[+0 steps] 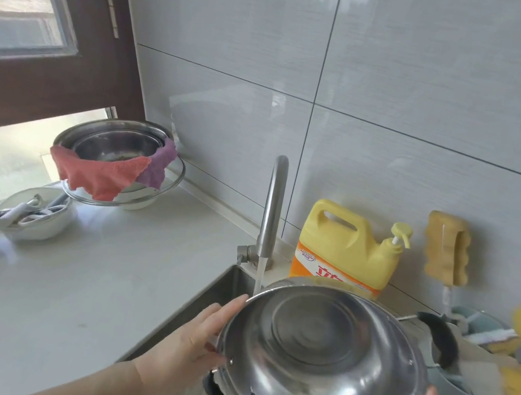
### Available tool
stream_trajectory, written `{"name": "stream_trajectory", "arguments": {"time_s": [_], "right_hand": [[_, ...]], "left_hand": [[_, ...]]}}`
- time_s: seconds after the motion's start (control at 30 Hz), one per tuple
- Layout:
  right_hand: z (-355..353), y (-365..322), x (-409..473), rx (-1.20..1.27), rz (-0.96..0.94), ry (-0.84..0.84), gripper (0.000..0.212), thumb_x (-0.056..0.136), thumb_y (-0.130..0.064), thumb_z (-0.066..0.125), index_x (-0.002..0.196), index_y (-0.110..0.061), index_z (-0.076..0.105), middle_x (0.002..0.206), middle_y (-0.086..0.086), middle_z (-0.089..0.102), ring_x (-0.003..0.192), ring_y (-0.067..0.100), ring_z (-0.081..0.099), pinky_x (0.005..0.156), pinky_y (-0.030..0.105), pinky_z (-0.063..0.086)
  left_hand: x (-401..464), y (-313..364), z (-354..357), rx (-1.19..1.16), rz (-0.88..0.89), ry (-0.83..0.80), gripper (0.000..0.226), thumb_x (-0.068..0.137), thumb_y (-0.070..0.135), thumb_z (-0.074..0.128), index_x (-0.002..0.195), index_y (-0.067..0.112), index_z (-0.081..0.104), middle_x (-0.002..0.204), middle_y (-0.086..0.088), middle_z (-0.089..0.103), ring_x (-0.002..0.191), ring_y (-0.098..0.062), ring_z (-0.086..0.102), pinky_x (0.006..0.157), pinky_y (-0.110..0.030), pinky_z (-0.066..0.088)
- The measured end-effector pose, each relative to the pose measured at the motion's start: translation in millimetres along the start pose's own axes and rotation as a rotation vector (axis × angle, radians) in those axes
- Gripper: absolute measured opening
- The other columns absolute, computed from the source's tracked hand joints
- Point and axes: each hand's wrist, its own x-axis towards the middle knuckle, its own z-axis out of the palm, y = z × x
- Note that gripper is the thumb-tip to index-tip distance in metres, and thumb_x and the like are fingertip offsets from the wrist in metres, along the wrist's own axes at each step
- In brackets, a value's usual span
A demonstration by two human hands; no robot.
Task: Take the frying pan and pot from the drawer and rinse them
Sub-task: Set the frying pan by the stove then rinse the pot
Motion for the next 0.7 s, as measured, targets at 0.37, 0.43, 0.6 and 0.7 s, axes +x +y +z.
{"name": "stream_trajectory", "arguments": {"time_s": [0.37, 0.43, 0.6, 0.7], "right_hand": [[96.4, 28.9, 39.3, -0.485, -0.386, -0.116, 0.133, 0.069, 0.013, 0.077, 0.136, -0.072, -0.001, 0.119, -0.007, 0.045, 0.094, -0.004, 0.064, 0.077, 0.012, 0.055], [103.6, 30.1, 37.4, -0.478, -0.409, -0.136, 0.132, 0.072, 0.012, 0.076, 0.133, -0.075, -0.002, 0.12, -0.01, 0.044, 0.095, -0.004, 0.064, 0.077, 0.011, 0.054], [92.5, 28.2, 40.6, -0.231, -0.199, -0.097, 0.134, 0.068, 0.017, 0.076, 0.131, -0.077, 0.004, 0.122, -0.011, 0.044, 0.099, 0.001, 0.064, 0.077, 0.013, 0.055], [60.9, 28.9, 41.0, -0.33, -0.182, -0.009, 0.135, 0.064, 0.02, 0.076, 0.127, -0.081, 0.012, 0.12, -0.012, 0.046, 0.095, 0.013, 0.065, 0.074, 0.015, 0.056]], "left_hand": [[-60.1, -46.7, -72.6, 0.127, -0.067, 0.199, 0.104, 0.078, -0.002, 0.074, 0.146, 0.057, 0.023, 0.136, 0.031, 0.043, 0.103, -0.009, 0.059, 0.072, -0.024, 0.06], [-63.7, -51.3, -76.8, 0.139, -0.081, 0.2, 0.108, 0.076, -0.008, 0.075, 0.146, 0.057, 0.024, 0.135, 0.03, 0.044, 0.101, -0.01, 0.059, 0.072, -0.025, 0.06], [-48.5, -35.7, -66.4, 0.122, -0.055, 0.172, 0.099, 0.08, 0.006, 0.07, 0.143, 0.063, 0.02, 0.135, 0.034, 0.043, 0.112, -0.001, 0.058, 0.076, -0.02, 0.058], [-31.0, -29.3, -48.1, 0.083, -0.043, 0.122, 0.092, 0.082, 0.013, 0.066, 0.143, 0.063, 0.019, 0.139, 0.03, 0.04, 0.118, -0.002, 0.056, 0.081, -0.027, 0.058]]}}
